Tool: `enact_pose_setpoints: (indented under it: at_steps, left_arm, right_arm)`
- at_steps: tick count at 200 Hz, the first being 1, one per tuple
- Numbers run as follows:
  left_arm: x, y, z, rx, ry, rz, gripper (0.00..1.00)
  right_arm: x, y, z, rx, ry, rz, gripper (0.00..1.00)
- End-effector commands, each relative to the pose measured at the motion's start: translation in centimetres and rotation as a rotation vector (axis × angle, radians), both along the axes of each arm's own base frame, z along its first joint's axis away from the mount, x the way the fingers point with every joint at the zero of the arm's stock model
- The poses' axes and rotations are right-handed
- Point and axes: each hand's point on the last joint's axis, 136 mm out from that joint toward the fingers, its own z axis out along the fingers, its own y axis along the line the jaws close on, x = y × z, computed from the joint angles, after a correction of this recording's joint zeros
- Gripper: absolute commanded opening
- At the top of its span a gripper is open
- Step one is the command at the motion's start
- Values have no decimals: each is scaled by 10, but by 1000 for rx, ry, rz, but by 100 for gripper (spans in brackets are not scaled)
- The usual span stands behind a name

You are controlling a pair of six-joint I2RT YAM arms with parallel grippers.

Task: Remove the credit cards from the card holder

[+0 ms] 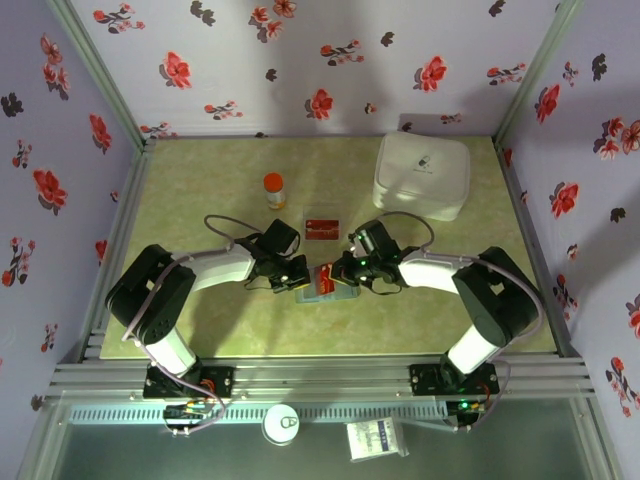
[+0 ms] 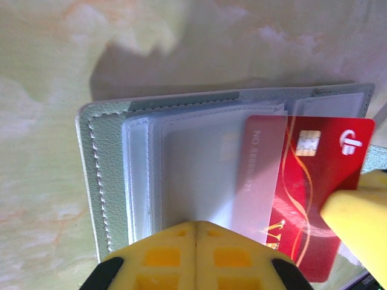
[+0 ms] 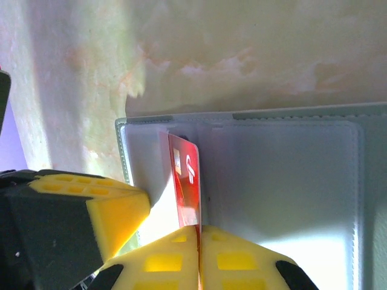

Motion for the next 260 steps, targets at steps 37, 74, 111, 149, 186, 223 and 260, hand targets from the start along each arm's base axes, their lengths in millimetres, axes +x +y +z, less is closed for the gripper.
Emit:
enact_pose_setpoints:
  at_steps: [37, 74, 111, 149, 186, 223, 260]
  left_arm:
    - [-5, 5, 0, 29, 3, -26, 0]
    - [-2, 2, 11, 5, -26, -28, 0]
    - [1, 0, 28, -36, -74, -20, 6]
    - [3, 10, 37, -33, -115, -4, 10]
    - [4, 26, 43, -26, -148, 29, 10]
    - [4, 47, 47, -12, -174, 74, 10]
    - [1, 64, 46, 15, -171, 98, 10]
  right_arm:
    - [-6, -27, 6, -110, -34, 6, 5]
    - [-2, -30, 21, -143, -88, 47, 2]
    - [6, -33, 37, -217, -177, 153, 1]
    - [17, -42, 51, -362, -335, 365, 1]
    - [35, -42, 64, -485, -480, 618, 3]
    - [52, -37, 75, -561, -664, 899, 0]
    - [72, -28, 80, -606, -769, 1087, 0]
